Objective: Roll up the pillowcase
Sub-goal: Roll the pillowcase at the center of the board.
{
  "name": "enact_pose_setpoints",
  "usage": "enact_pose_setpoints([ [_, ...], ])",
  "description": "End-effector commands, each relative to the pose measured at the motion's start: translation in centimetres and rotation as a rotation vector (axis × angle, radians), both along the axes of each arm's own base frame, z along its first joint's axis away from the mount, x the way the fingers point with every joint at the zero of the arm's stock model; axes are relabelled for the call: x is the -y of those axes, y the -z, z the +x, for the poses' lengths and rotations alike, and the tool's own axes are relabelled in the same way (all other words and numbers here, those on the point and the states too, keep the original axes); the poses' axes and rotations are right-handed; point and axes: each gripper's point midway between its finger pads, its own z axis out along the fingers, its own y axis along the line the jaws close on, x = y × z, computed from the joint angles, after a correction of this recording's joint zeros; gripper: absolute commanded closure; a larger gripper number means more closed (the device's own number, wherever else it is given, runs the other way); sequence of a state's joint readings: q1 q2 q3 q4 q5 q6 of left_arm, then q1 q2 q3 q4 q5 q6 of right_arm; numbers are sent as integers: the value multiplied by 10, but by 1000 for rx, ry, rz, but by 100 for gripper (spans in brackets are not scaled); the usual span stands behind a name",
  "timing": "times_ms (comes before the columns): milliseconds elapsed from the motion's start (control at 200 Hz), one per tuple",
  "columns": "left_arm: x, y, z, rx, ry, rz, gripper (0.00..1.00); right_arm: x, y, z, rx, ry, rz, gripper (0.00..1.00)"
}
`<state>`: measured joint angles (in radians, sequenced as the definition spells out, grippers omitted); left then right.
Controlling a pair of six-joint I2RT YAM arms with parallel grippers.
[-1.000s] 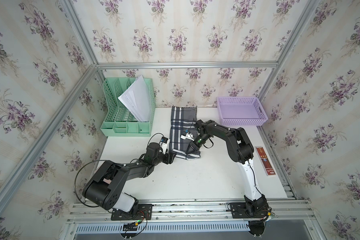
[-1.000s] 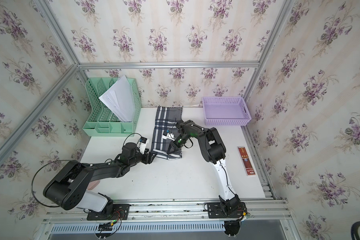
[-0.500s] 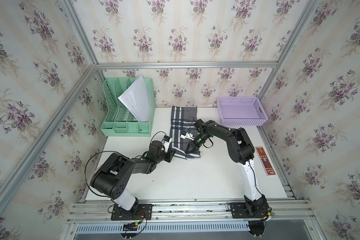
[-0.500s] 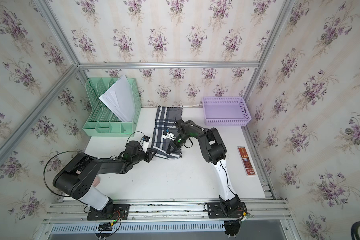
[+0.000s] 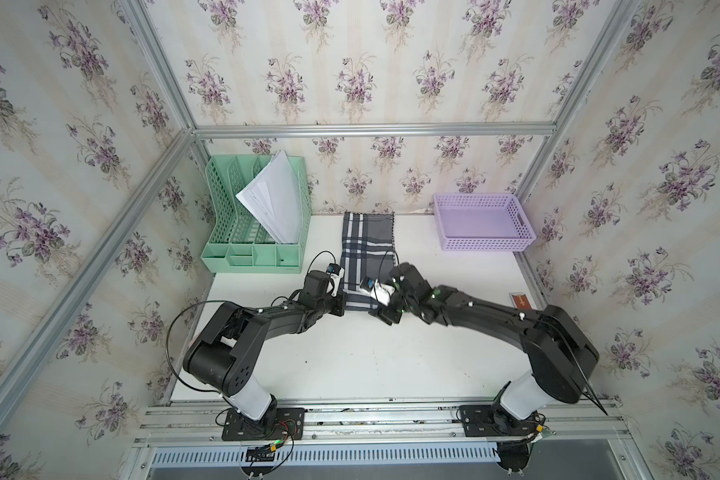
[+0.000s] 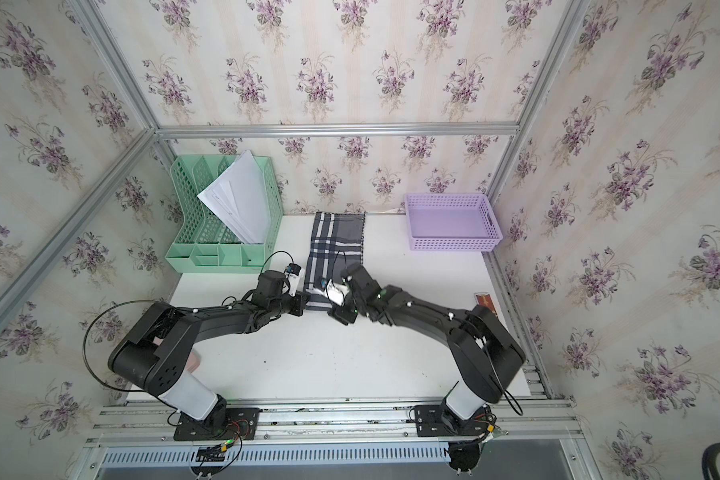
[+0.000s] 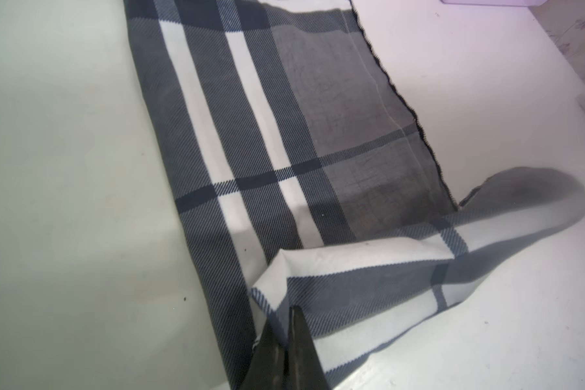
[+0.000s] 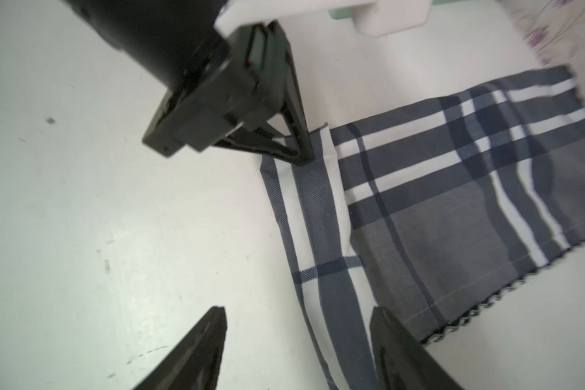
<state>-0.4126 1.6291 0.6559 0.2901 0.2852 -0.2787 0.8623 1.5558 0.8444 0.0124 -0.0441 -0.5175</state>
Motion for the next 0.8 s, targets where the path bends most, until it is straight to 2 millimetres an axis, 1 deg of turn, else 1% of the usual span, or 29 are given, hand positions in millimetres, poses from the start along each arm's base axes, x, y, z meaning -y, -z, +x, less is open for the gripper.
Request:
enact_pose_setpoints([
  [0, -6, 9, -8, -68, -26, 23, 97, 5, -28, 25, 371, 98, -6, 28],
  [60, -6, 10, -8, -80, -21, 31, 97, 8, -20, 25, 376, 115, -29, 28],
  [140, -4, 11, -9, -93, -12, 33, 96, 12, -7, 30, 403, 128, -79, 27],
  [345, -6, 6, -5, -86, -21, 39, 95, 2, 25, 40, 423, 74, -184, 28],
  [405, -5, 6, -4, -91, -22, 42, 95, -2, 35, 44, 420, 66, -212, 30],
  [514, -4, 6, -3, -100, -20, 39, 94, -8, 43, 54, 430, 62, -230, 33],
  [604, -6, 4, -4, -99, -25, 39, 93, -8, 53, 61, 419, 63, -256, 37],
  [639, -7, 2, -4, -94, -31, 40, 92, -7, 58, 63, 410, 63, -269, 41],
  [699, -9, -1, -4, -88, -34, 38, 90, -5, 66, 66, 379, 56, -288, 50],
  [719, -10, -1, -4, -86, -35, 41, 90, -5, 69, 66, 368, 52, -293, 56],
  [749, -12, -3, -4, -85, -38, 39, 88, -5, 72, 66, 353, 48, -295, 68],
  [794, -13, -6, -3, -82, -44, 35, 84, -6, 77, 64, 321, 33, -296, 84],
])
